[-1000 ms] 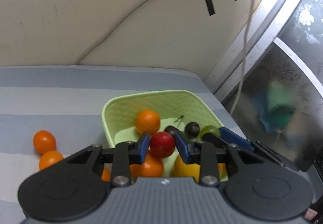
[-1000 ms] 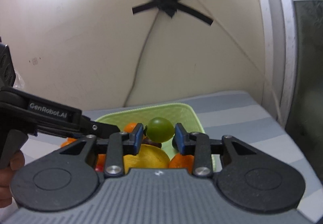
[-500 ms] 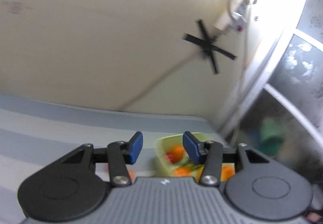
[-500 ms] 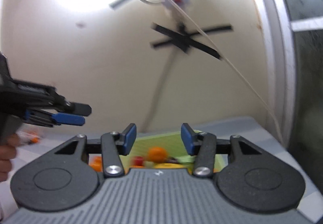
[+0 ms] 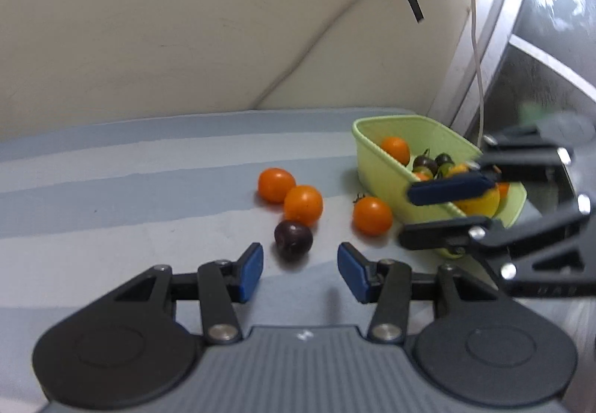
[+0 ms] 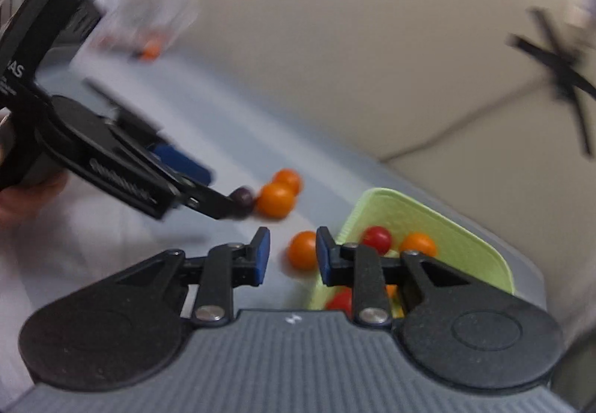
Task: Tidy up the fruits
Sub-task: 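Grasp a dark cherry tomato with the left gripper while the right grasps a mandarin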
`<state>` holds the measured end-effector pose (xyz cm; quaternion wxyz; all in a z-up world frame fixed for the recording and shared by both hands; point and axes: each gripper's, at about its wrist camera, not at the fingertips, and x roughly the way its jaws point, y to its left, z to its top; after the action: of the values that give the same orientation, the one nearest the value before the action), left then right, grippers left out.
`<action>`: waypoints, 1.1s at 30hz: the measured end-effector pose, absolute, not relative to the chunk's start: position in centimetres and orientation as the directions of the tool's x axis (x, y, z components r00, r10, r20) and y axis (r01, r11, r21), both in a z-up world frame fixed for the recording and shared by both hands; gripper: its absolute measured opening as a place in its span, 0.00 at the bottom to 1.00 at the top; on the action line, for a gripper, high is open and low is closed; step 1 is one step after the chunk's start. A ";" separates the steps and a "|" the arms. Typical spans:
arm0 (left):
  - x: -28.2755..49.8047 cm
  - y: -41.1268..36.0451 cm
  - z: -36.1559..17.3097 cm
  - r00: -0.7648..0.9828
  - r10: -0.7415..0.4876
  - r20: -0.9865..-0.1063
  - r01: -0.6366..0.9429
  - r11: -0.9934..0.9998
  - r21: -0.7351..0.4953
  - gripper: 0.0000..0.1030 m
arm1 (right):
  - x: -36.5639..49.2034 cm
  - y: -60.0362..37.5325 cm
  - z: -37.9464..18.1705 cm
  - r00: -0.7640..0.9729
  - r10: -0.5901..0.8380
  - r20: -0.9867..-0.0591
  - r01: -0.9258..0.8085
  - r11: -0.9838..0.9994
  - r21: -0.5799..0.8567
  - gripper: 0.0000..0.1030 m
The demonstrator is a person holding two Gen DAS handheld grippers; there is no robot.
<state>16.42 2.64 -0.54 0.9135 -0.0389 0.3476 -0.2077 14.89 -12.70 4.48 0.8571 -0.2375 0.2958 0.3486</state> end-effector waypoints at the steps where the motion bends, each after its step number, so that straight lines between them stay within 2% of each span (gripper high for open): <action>1: 16.7 2.5 -0.8 0.668 -0.410 -0.621 0.358 0.908 -0.215 0.44 | 15.7 -12.2 4.6 0.548 0.463 -0.696 -0.758 0.627 -0.180 0.29; 7: 17.6 2.0 -1.3 0.688 -0.391 -0.611 0.362 0.915 -0.179 0.42 | 21.5 -10.5 5.0 0.473 0.456 -0.754 -0.704 0.710 -0.012 0.29; 11: 17.0 2.6 -1.5 0.696 -0.386 -0.605 0.366 0.916 -0.164 0.25 | 22.9 -9.4 4.4 0.439 0.454 -0.775 -0.682 0.730 0.042 0.30; 14: 16.0 3.2 -1.3 0.698 -0.394 -0.599 0.369 0.914 -0.171 0.25 | 22.5 -8.1 3.5 0.430 0.412 -0.803 -0.694 0.720 -0.002 0.31; 16: 15.0 3.5 -1.2 0.697 -0.395 -0.599 0.370 0.913 -0.171 0.25 | 22.5 -7.5 3.2 0.447 0.380 -0.809 -0.697 0.716 -0.048 0.39; 19: 13.7 4.2 -1.1 0.687 -0.395 -0.609 0.363 0.914 -0.182 0.25 | 22.2 -6.9 2.4 0.481 0.338 -0.809 -0.691 0.715 -0.112 0.41; 23: 11.9 4.8 -1.0 0.688 -0.385 -0.616 0.341 0.920 -0.194 0.25 | 21.6 -7.3 2.6 0.512 0.348 -0.785 -0.682 0.720 -0.126 0.30; 26: 11.0 5.1 -0.3 0.684 -0.400 -0.610 0.331 0.915 -0.229 0.25 | 19.6 -8.5 3.9 0.531 0.401 -0.746 -0.679 0.728 -0.092 0.30; 29: 9.5 5.1 0.5 0.685 -0.429 -0.589 0.335 0.903 -0.269 0.25 | 15.5 -10.7 5.4 0.581 0.462 -0.670 -0.672 0.737 -0.075 0.30; 33: 7.5 3.8 0.7 0.672 -0.467 -0.575 0.361 0.884 -0.297 0.25 | 9.4 -14.6 4.9 0.637 0.501 -0.586 -0.644 0.763 -0.047 0.30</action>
<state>7.45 3.79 0.67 0.9108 -0.0794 0.3353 -0.2274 9.38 -14.62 4.89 0.8957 -0.1267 0.2819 0.3197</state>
